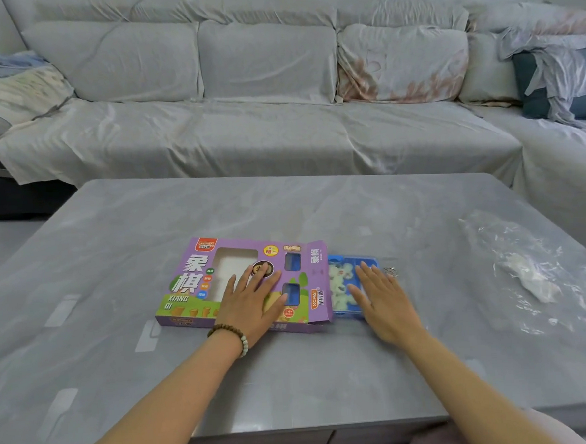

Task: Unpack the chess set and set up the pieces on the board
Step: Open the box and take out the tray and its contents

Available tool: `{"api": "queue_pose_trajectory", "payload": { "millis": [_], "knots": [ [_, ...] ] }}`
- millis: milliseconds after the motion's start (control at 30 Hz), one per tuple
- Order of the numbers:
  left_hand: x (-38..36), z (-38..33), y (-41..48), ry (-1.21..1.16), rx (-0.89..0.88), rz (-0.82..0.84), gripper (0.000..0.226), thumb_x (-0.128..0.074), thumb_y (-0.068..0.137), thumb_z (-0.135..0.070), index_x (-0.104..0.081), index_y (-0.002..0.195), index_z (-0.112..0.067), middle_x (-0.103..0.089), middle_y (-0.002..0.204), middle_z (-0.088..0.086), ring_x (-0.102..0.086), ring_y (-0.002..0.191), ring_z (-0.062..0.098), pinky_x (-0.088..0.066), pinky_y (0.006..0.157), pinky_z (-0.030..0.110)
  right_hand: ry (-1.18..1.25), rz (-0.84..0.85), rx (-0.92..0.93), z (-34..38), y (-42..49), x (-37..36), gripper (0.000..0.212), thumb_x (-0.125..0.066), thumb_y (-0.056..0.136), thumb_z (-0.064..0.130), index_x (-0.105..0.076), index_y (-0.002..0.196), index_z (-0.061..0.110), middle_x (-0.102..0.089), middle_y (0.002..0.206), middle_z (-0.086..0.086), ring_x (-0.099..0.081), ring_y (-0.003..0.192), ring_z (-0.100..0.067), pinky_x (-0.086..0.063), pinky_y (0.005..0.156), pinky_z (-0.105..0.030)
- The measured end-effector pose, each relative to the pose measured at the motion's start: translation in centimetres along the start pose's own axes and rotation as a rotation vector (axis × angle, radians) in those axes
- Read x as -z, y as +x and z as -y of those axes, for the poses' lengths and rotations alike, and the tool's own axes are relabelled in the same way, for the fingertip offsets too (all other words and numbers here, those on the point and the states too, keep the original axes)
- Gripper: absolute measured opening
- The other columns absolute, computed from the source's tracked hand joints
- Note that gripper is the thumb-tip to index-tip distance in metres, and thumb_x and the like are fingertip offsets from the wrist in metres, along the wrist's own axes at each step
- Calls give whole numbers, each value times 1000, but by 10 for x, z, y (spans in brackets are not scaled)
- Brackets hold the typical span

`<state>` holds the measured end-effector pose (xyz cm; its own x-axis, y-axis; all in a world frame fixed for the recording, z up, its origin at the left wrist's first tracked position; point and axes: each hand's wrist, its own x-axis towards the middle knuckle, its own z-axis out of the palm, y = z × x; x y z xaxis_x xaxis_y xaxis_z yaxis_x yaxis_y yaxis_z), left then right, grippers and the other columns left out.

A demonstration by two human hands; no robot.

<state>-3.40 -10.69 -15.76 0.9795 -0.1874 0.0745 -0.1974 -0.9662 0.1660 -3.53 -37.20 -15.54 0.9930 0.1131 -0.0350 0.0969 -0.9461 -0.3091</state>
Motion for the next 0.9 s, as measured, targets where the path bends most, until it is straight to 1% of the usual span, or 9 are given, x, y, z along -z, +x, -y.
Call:
{"api": "queue_pose_trajectory", "payload": {
  "millis": [200, 267, 300, 400, 534, 700, 767, 834, 901],
  "knots": [
    [0, 0, 0, 4, -10, -8, 106, 32, 59, -75, -16, 146, -35, -11, 155, -11, -2, 144, 12, 0, 116, 36, -27, -69, -77, -47, -23, 28, 77, -9, 86, 67, -25, 147, 23, -20, 156, 3, -11, 145, -13, -7, 118, -33],
    [0, 0, 0, -2, -7, -12, 107, 32, 59, -75, -17, 145, -36, -12, 155, -11, -3, 143, 11, -1, 116, 35, 21, -109, -39, -28, -20, 25, 62, -22, 94, 58, -29, 145, 24, -20, 155, 3, -11, 144, -14, -7, 118, -34],
    [0, 0, 1, -2, -5, -11, 107, 33, 59, -75, -17, 145, -36, -12, 155, -11, -3, 143, 11, -2, 116, 35, 37, -102, -4, -13, -17, 21, 57, -25, 96, 54, -29, 145, 25, -18, 156, 4, -8, 145, -14, -5, 118, -34],
    [1, 0, 1, -8, -4, -3, 108, 34, 57, -75, -16, 146, -36, -11, 155, -11, -2, 143, 10, -1, 116, 36, 45, -13, 80, 28, -7, 4, 64, -19, 94, 59, -17, 149, 26, -6, 158, 8, 2, 145, -10, 3, 118, -32],
    [0, 2, 2, 9, -5, 10, 108, 33, 57, -75, -14, 146, -36, -9, 155, -11, -1, 143, 10, -1, 116, 37, -6, 38, 112, 37, -6, -6, 65, -15, 94, 59, -5, 150, 29, -1, 158, 10, 7, 144, -6, 8, 117, -29],
    [0, 13, 2, -5, 18, 3, 88, 14, 70, -68, -16, 146, -36, -9, 155, -11, -1, 143, 10, -3, 117, 38, 34, 29, 137, 15, -28, 0, 99, 14, 67, 82, -13, 149, 33, -8, 157, 14, 1, 144, -3, 1, 119, -29],
    [5, 17, 0, -56, 1, 2, 87, 10, 71, -67, -20, 145, -34, -13, 155, -10, -3, 143, 11, -4, 116, 36, 81, -8, 128, 16, -33, 7, 95, 5, 71, 81, -23, 147, 30, -23, 154, 11, -13, 143, -8, -10, 118, -30],
    [10, 21, -1, -158, 1, -48, 87, 4, 73, -66, -29, 143, -27, -22, 153, -5, -12, 142, 15, -8, 115, 33, 132, -61, 124, 31, -33, 12, 75, -15, 86, 70, -30, 145, 25, -36, 148, 6, -28, 138, -13, -20, 113, -28],
    [18, 30, 0, -198, 64, -141, 84, -3, 76, -66, -36, 140, -21, -30, 150, 1, -21, 140, 21, -15, 114, 35, 175, -58, 112, 53, -26, 10, 60, -30, 95, 55, -28, 145, 22, -32, 150, 3, -26, 139, -15, -17, 112, -28]
  ]
}}
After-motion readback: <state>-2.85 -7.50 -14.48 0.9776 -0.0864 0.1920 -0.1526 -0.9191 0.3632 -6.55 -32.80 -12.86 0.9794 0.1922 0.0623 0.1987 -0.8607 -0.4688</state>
